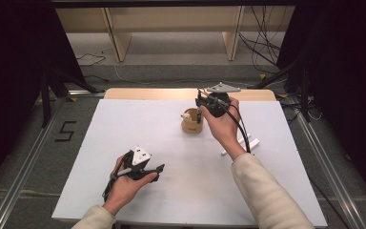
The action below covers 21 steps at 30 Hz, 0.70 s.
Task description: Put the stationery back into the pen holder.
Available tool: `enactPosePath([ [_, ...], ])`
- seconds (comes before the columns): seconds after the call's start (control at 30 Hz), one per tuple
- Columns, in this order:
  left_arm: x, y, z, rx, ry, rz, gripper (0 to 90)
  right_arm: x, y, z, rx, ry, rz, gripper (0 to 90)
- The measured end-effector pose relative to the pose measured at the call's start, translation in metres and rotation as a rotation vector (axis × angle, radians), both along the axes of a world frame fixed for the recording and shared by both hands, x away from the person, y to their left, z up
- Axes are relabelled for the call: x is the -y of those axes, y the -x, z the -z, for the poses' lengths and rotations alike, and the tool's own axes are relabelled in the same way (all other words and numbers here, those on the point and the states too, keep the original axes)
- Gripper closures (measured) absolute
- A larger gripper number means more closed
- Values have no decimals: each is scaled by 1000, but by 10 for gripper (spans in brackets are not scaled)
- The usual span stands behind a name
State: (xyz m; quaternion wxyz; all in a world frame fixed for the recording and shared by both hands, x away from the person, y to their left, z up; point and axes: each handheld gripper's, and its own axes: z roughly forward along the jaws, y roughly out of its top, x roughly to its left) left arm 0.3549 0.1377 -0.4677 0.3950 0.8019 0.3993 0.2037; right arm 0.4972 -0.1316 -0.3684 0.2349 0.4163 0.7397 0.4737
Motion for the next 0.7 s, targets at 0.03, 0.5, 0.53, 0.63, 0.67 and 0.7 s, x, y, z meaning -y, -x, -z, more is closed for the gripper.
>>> enactPosePath([
  [0.03,0,0,0,0,1,0,372,0,0,-1,2,0,2,797],
  [0.5,0,0,0,2,2,-1,372,-2,-3,-8,17,-9,6,797],
  [0.53,0,0,0,0,1,0,372,-2,-3,-8,18,-10,5,796],
  [0.63,0,0,0,1,1,-1,372,-3,-4,-10,22,-10,7,797],
  [0.67,0,0,0,-1,0,0,372,-3,-4,-10,22,-9,7,797],
  [0.7,1,0,0,1,1,-1,372,-3,-4,-11,22,-8,8,797],
])
